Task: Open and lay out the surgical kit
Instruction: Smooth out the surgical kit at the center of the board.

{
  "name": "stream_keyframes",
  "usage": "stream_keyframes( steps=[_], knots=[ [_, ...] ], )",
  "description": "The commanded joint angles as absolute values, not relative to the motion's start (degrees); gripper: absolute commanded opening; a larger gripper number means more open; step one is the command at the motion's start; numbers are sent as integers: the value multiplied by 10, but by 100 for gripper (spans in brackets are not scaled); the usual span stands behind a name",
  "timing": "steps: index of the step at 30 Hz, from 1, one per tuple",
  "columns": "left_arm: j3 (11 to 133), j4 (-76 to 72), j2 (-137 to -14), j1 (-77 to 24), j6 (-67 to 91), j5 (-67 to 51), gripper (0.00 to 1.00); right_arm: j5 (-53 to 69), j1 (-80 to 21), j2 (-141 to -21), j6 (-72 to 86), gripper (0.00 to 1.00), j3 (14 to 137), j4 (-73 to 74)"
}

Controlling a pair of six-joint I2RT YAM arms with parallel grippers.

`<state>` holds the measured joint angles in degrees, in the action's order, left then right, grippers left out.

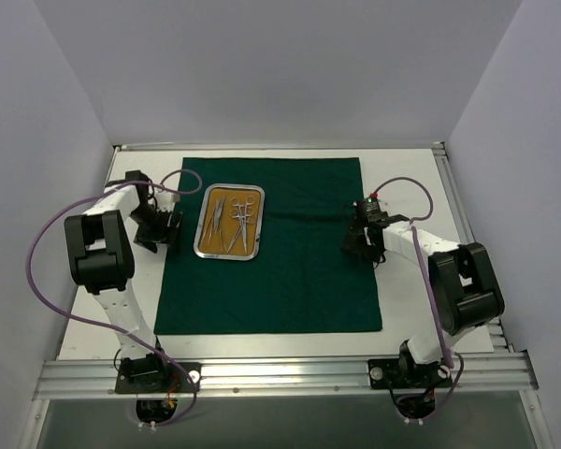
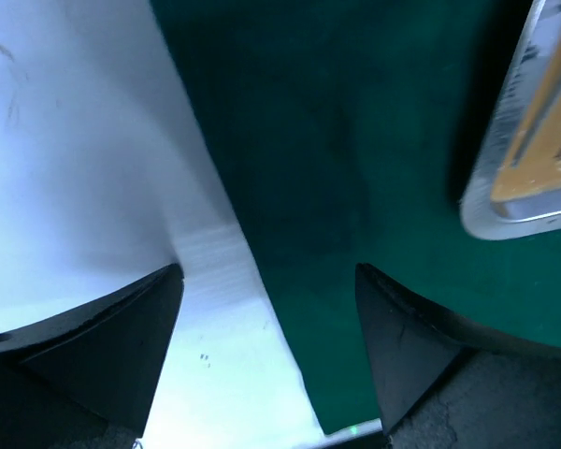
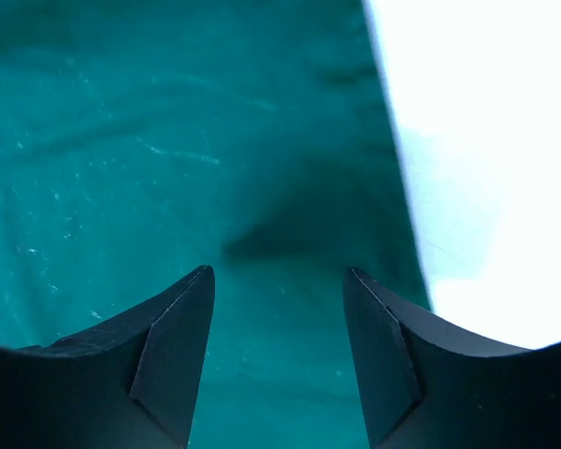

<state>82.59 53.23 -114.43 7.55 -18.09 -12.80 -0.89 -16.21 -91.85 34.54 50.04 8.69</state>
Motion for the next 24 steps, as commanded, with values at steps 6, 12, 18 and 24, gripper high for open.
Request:
stream_keyframes(
  steps=[6, 12, 18, 24],
  knots=[
    [813, 504, -1172, 67, -198, -124, 74, -28, -126, -940, 330, 53, 476, 76],
    [803, 504, -1174, 50, -201, -138, 52, -63, -122, -881, 320, 54, 506, 127],
    [798, 499, -1181, 48, -204, -141, 12, -33, -93, -904, 309, 56, 488, 106],
    [783, 501, -1169, 49, -211, -163, 2, 19, -91, -947, 320, 18, 446, 61]
  ],
)
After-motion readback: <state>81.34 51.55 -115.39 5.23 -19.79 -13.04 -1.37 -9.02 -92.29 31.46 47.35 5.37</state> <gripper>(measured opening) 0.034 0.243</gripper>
